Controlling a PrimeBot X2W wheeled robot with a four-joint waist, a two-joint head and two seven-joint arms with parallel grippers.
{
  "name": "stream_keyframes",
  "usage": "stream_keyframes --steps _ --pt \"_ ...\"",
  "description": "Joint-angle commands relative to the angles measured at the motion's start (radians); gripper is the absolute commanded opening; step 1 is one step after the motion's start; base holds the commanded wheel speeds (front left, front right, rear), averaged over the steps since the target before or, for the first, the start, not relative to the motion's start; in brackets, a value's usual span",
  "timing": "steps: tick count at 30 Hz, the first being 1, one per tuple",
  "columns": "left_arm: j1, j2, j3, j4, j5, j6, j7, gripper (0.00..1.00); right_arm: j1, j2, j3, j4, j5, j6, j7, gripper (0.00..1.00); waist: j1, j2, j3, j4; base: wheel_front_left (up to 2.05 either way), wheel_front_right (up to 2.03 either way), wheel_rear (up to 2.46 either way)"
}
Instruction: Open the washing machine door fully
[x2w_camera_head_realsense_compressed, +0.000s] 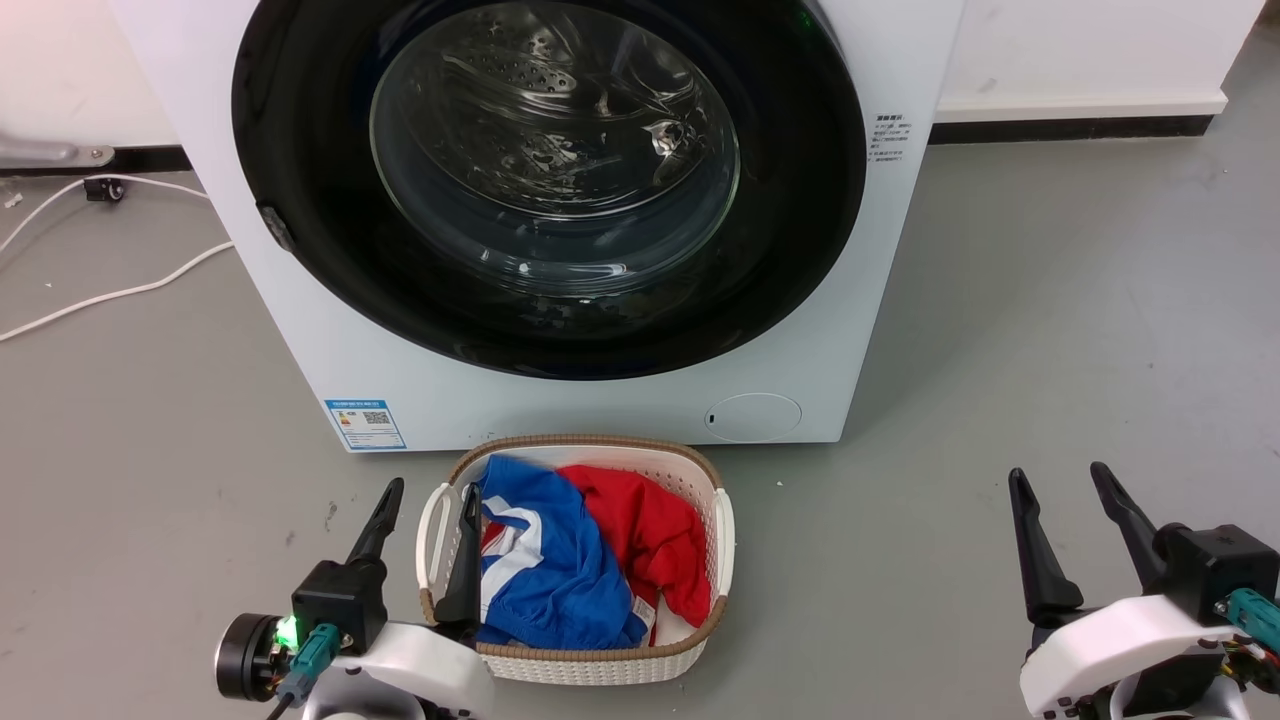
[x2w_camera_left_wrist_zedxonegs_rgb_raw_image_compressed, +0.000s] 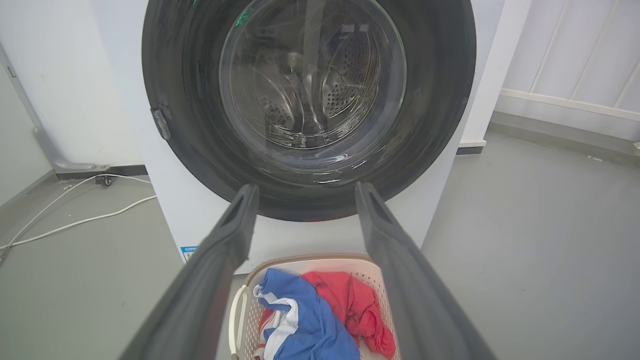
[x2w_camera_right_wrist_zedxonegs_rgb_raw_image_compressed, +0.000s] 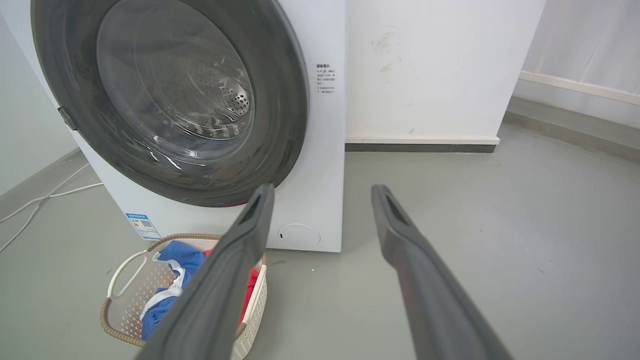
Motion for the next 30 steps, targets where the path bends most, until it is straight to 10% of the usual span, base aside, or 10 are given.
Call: stream_keyframes --steps 1,4,6,30 --pt "-0.011 -0.002 0.003 0.004 -0.003 0.000 -0.003 1.00 0.003 0.003 0.000 0.002 0.005 0.002 -0.005 1.00 -0.0001 0.0000 0.000 -0.001 0.00 0.00 0.00" --pt "-0.012 -0.004 0.006 0.006 -0.004 -0.002 -0.003 1.00 0.003 0.003 -0.002 0.004 0.012 0.002 -0.002 1.00 -0.0001 0.0000 0.001 -0.001 0.00 0.00 0.00" --pt "-0.014 -0.004 0.009 0.009 -0.005 -0.003 -0.003 1.00 0.001 0.003 -0.004 0.007 0.029 0.002 -0.001 0.00 -0.0001 0.0000 0.001 -0.001 0.00 0.00 0.00" --pt "-0.039 -0.021 0.024 -0.001 -0.002 0.002 -0.003 1.00 -0.198 0.001 -0.242 0.196 0.487 0.002 -0.112 0.00 -0.0001 0.0000 0.050 -0.010 0.00 0.00 0.00"
